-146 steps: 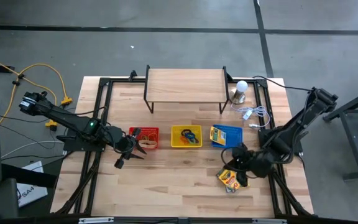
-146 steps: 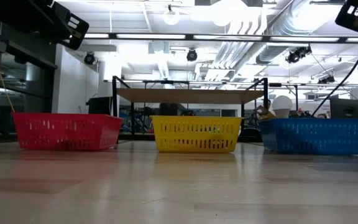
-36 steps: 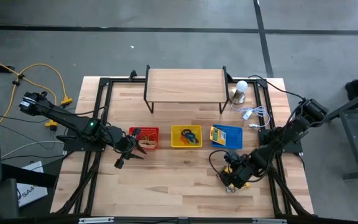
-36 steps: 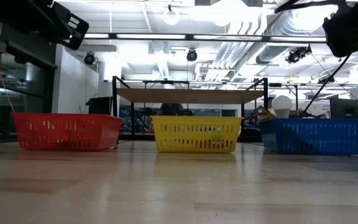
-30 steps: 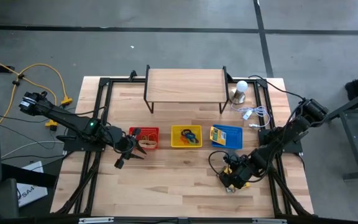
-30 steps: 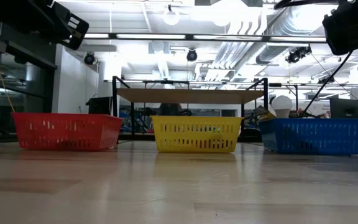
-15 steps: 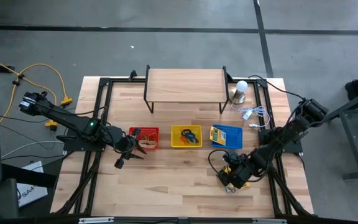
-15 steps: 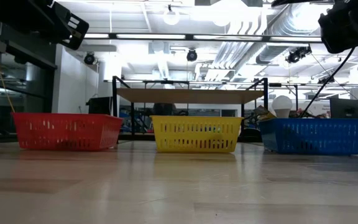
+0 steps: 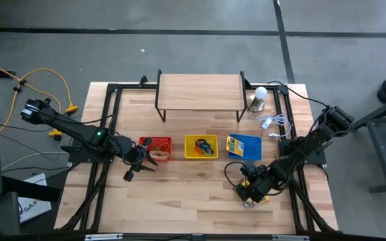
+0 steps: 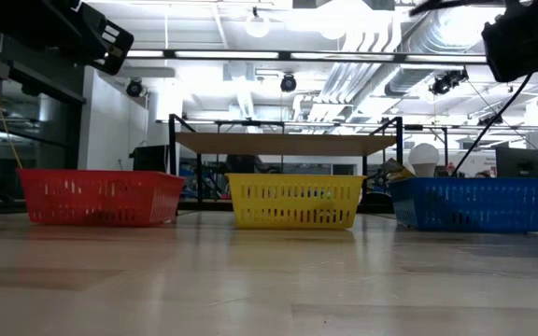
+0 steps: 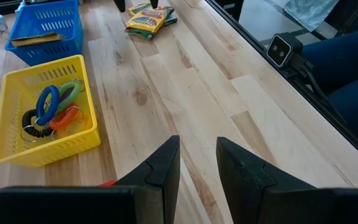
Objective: Pick & Place Office Desk Supplies
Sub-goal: Put the box of crayons into the blue bin
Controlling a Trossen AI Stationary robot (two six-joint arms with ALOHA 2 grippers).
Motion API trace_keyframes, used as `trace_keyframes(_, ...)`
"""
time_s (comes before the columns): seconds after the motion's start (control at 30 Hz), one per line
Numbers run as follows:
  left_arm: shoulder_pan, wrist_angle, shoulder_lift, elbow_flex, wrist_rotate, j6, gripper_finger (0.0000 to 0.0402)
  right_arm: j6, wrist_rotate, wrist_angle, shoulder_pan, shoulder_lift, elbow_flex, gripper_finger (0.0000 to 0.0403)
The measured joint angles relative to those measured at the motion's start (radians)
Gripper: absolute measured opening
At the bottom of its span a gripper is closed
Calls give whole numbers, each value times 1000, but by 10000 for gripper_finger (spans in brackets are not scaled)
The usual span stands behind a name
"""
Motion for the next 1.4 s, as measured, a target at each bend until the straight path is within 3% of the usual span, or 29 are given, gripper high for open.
trace_keyframes(0.2,0,0,0,0,0,0,100,-7,-95,-11,0,0,0,400)
trace_keyframes(0.63,0,0,0,0,0,0,100,-34,-122,-14,-6,28,0,400)
trace_keyframes(1.4,0,0,0,0,0,0,100,-162,-85,-8,-5,16,0,400)
